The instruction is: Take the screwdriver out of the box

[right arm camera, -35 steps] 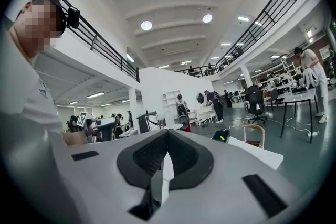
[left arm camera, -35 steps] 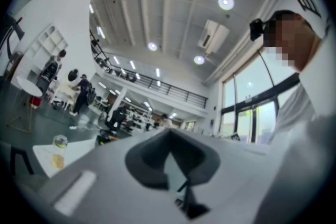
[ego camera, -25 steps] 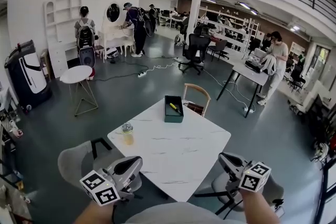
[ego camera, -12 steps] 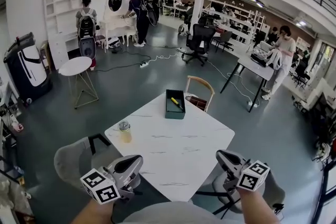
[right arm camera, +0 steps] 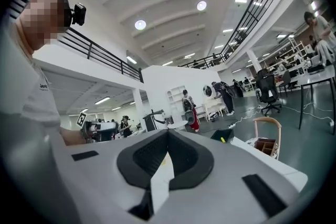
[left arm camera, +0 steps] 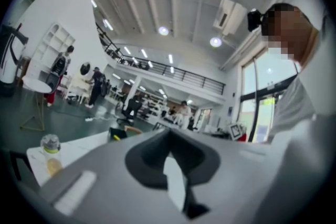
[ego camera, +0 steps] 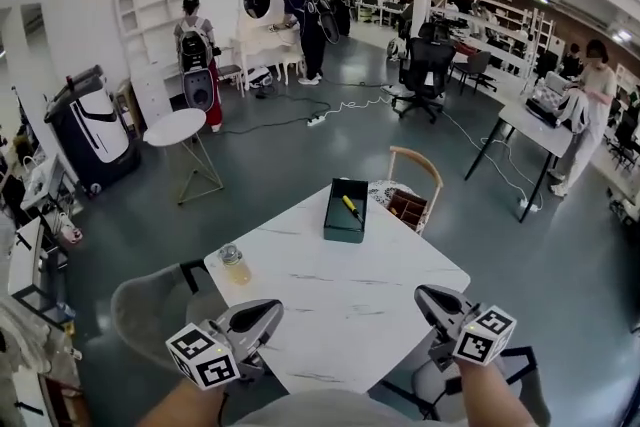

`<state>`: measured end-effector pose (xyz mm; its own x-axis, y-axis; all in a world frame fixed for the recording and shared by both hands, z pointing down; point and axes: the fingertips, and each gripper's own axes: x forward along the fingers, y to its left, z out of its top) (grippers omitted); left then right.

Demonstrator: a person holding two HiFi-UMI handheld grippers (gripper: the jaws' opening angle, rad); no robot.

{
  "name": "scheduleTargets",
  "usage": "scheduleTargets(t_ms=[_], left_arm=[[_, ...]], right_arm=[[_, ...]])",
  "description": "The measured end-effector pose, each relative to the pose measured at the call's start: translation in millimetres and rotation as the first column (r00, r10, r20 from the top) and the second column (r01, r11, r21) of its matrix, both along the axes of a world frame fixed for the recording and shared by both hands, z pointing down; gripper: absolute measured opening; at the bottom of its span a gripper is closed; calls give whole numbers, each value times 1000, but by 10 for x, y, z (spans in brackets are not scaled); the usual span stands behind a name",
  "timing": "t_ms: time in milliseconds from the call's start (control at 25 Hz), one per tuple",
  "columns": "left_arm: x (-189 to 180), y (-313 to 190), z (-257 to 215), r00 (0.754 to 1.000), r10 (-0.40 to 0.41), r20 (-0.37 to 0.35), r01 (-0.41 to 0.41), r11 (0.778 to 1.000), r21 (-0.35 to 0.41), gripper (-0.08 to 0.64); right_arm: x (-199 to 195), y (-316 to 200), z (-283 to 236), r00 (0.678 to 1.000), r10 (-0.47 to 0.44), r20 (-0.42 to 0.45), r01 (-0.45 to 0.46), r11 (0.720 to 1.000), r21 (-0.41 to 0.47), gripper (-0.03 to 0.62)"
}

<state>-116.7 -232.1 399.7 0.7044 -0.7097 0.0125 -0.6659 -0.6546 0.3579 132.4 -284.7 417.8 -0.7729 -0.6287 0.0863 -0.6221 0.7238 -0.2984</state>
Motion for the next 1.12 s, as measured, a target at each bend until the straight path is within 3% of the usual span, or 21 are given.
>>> scheduleTargets(t_ms=[280,560,800,960,1040,1120], left_arm=[[585,-460,66,991,-39,124,44,998,-37,5],[524,-1022,113,974,-61,218,65,998,-12,5],[446,-1773,229,949,16,314,-30,999,42,5],[452,-2266,332,887,96,452,-146,986,75,5],[515,-2501,391,833,133,537,-212,973,88,6],[591,-2704,473,758,171,629,-285,955,84,6]], right_arm=[[392,-576,213,996,-74,52,74,997,4,8],[402,-911,453,995,-81,57,81,997,-6,8],[177,-1197,555,999,-47,-20,47,999,0,8],[-95,-1305,604,998,-28,-48,28,1000,-1,8],[-185,-1374,636,998,-22,-54,22,1000,-4,8],[-239,-1443,679,998,-21,-55,20,1000,-11,8]])
